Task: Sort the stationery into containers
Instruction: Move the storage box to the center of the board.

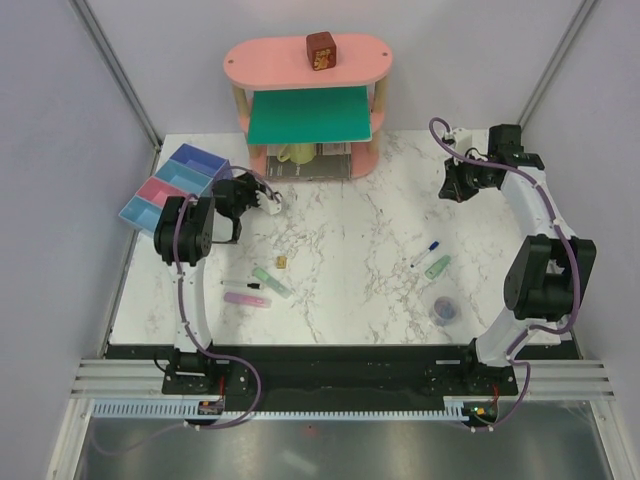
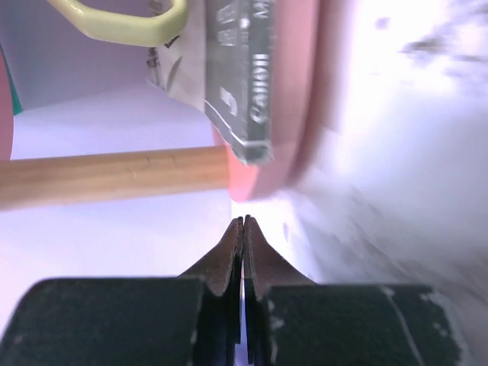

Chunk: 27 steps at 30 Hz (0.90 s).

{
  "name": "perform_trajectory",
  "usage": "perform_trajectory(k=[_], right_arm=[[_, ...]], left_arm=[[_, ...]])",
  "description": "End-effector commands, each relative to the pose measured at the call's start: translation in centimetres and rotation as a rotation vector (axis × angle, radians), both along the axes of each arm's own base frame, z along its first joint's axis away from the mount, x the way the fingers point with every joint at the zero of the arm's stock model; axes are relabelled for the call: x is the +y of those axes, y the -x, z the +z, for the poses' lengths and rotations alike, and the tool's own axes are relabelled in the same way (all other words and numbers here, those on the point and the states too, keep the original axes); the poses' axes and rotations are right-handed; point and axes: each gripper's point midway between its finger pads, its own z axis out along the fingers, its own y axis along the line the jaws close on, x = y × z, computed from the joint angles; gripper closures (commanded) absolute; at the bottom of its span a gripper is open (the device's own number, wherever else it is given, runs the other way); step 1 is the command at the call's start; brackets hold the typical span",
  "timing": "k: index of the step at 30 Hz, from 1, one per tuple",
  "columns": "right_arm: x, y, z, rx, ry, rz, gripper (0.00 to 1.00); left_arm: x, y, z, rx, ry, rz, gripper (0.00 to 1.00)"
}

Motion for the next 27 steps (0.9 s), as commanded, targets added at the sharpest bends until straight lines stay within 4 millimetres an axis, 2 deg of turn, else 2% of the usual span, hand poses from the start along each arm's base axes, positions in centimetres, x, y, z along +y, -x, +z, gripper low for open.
perform_trajectory(k=[1, 2, 3, 4, 7, 8, 9, 11, 12, 13, 14, 15, 17, 18, 19, 21, 22, 23, 25, 27], right_arm=[[0.0, 0.7, 3.1, -0.085, 0.021, 0.028, 1.00], [0.0, 1.0, 2.8, -0.079, 0.023, 0.033, 1.00], [0.0, 1.3, 2.9, -0.076, 0.026, 0.034, 1.00], [0.0, 1.5, 2.7, -0.075, 0.032, 0.045, 1.00], [0.0, 2.4, 2.6, -0.070, 0.047, 0.075, 1.00], [0.0, 2.6, 2.6, -0.071, 0.056, 0.082, 1.00], [0.0, 3.0, 2.8, -0.068, 0.063, 0.088, 1.00], [-0.4, 3.4, 2.6, -0.073, 0.091, 0.098, 1.00], [-0.4, 3.8, 3.0, -0.083, 0.102, 0.104, 1.00], [-0.5, 4.2, 2.8, -0.080, 0.112, 0.112, 1.00], [-0.7, 4.5, 2.7, -0.085, 0.131, 0.118, 1.00], [-0.8, 4.9, 3.1, -0.097, 0.142, 0.121, 1.00], [-0.9, 5.7, 2.7, -0.091, 0.155, 0.127, 1.00], [-1.1, 6.0, 2.9, -0.097, 0.173, 0.124, 1.00], [-1.2, 6.4, 2.8, -0.093, 0.177, 0.123, 1.00], [-1.3, 7.1, 3.1, -0.089, 0.186, 0.118, 1.00], [-1.3, 7.4, 3.1, -0.084, 0.185, 0.114, 1.00], [-1.2, 7.8, 3.6, -0.086, 0.183, 0.112, 0.99], [-1.2, 8.2, 4.0, -0.089, 0.185, 0.096, 0.98], [-1.2, 8.9, 4.8, -0.096, 0.185, 0.086, 0.98]], left_arm=[[-0.7, 2.6, 4.1, -0.066, 0.039, -0.024, 0.98], [-0.7, 3.1, 5.9, -0.090, 0.056, -0.019, 0.98], [-0.8, 4.1, 5.5, -0.067, 0.062, -0.018, 0.98], [-0.8, 4.7, 5.9, -0.065, 0.077, -0.016, 0.98], [-1.0, 7.3, 8.9, -0.084, 0.112, -0.009, 0.98], [-0.8, 8.0, 9.4, -0.066, 0.148, 0.014, 0.98], [-0.9, 9.6, 10.9, -0.055, 0.172, 0.017, 0.98], [-0.9, 11.3, 11.8, 0.011, 0.263, 0.051, 0.98], [-0.8, 13.3, 13.0, 0.072, 0.298, 0.069, 0.98], [-0.9, 14.4, 13.2, 0.145, 0.393, 0.092, 0.98], [-1.0, 15.6, 14.2, 0.186, 0.451, 0.097, 0.98], [-1.1, 18.0, 14.7, 0.300, 0.491, 0.118, 0.98], [-1.8, 20.6, 15.9, 0.423, 0.630, 0.135, 0.98], [-2.0, 21.5, 17.4, 0.448, 0.668, 0.135, 0.98], [-2.1, 24.1, 17.3, 0.544, 0.725, 0.167, 0.98], [-2.3, 26.0, 19.1, 0.574, 0.784, 0.167, 0.98], [-2.3, 27.6, 18.3, 0.648, 0.810, 0.199, 0.98], [-2.3, 28.7, 19.7, 0.628, 0.828, 0.186, 0.98], [-2.3, 30.1, 20.1, 0.651, 0.858, 0.199, 0.98], [-2.4, 31.8, 20.8, 0.659, 0.868, 0.183, 0.93]])
